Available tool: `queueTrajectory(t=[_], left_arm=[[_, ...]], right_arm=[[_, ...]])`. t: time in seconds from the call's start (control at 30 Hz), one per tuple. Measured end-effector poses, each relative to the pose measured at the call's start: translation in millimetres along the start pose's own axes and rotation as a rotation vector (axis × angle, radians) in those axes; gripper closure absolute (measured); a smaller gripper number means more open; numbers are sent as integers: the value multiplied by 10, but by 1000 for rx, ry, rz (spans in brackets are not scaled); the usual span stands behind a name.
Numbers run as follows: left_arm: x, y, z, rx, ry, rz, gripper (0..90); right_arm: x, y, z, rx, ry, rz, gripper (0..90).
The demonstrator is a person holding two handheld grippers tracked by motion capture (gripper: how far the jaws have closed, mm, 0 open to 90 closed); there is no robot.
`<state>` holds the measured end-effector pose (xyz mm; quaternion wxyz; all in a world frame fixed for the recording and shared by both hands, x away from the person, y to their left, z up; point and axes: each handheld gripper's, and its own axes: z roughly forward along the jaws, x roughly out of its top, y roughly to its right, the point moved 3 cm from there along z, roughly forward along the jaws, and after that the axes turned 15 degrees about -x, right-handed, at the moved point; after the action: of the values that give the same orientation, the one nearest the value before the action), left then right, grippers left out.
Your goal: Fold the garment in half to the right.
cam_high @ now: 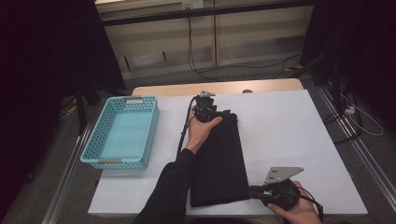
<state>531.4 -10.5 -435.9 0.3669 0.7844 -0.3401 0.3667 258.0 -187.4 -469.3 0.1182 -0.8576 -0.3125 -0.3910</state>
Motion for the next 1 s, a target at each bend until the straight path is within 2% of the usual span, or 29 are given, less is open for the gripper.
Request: queueTrajectory(t=[0.17,0.27,0.3,0.4,0.47,0.53,0.6,0.63,0.67,0.7,0.8,0.87,1.0], left_arm=[[-56,-26,-185,17,16,32,223],[-102,-53,-288,33,8,56,172],[-121,-54,-317,34,15,50,156],[-184,-72,-409,33,22,58,135],[-229,-82,-470,42,7,76,121],[-267,-82,-522,35,21,71,102],[-288,-90,-581,34,11,79,85],[-295,-90,-620,12,10,75,70],[-309,-90,-658,-11,35,53,66],[-322,-96,-698,-10,40,38,71],[-352,-97,-819,10,19,87,58],[-386,-79,-888,3,11,98,55],[-511,-31,-1009,20,-2,124,50]], right_arm=[[28,31,-8,-24,18,8,713],[51,50,-4,-29,31,17,685],[63,60,2,-34,39,17,677],[108,87,30,-37,59,21,648],[137,102,53,-39,66,20,626],[168,117,75,-47,77,22,604],[202,129,92,-39,91,21,583],[220,135,100,-40,98,20,570],[239,139,108,-38,102,19,564],[259,143,116,-39,111,19,554],[323,140,140,-28,127,21,528],[368,139,173,-26,129,12,504],[454,157,253,-20,143,8,458]])
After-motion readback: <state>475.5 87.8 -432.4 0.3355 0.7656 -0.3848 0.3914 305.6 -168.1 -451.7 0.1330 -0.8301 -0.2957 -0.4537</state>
